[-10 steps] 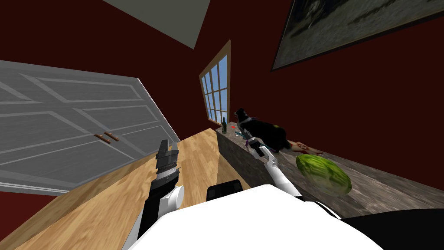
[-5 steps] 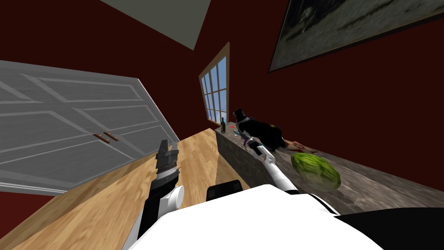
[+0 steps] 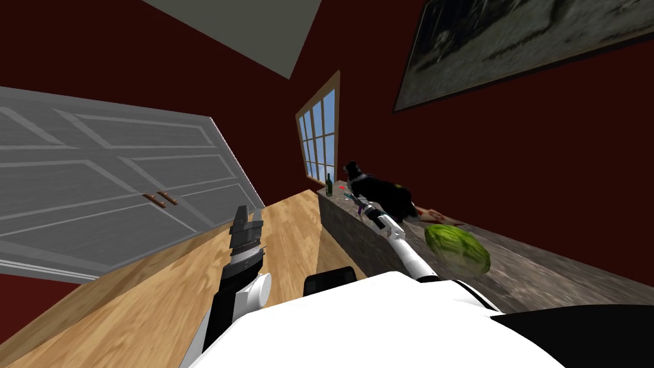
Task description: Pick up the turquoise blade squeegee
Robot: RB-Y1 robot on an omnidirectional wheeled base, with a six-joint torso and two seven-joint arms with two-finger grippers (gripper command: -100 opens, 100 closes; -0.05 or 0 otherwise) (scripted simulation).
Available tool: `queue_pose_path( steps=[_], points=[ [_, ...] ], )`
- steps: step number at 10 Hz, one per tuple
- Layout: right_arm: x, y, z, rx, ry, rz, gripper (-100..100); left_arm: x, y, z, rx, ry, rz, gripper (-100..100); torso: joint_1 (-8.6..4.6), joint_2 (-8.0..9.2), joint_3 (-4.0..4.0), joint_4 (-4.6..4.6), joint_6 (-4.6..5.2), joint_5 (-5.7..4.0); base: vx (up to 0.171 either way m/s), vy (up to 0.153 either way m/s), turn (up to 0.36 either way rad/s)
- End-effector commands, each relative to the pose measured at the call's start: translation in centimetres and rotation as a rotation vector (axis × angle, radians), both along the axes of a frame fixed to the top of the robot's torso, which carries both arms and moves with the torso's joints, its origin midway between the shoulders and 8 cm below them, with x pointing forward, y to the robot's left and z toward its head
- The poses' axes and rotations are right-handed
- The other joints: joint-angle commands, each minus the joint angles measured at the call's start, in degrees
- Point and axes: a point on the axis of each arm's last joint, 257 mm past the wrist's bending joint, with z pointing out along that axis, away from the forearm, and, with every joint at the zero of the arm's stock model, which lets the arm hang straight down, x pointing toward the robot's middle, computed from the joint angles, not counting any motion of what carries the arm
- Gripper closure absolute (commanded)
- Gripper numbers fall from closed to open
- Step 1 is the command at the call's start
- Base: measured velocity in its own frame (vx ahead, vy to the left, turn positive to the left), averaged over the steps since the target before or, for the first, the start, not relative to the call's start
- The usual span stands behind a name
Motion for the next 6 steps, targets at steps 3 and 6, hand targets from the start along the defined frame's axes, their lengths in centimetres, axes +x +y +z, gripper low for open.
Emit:
queue_pose_path(
  steps=[3, 6],
  points=[
    [0.4, -1.2, -4.5, -0.111, 0.097, -0.022, -100, 0.0, 0.0, 0.0, 0.000, 0.000, 0.000, 0, -0.39, -0.09, -0.23, -0.35, 0.16, -0.29, -0.046, -0.013, 0.006],
    [0.5, -1.8, -6.9, -0.190, 0.148, -0.027, -100, 0.0, 0.0, 0.0, 0.000, 0.000, 0.000, 0, -0.88, -0.20, -0.64, -1.09, 0.41, -0.86, -0.045, -0.010, 0.005]
  ],
)
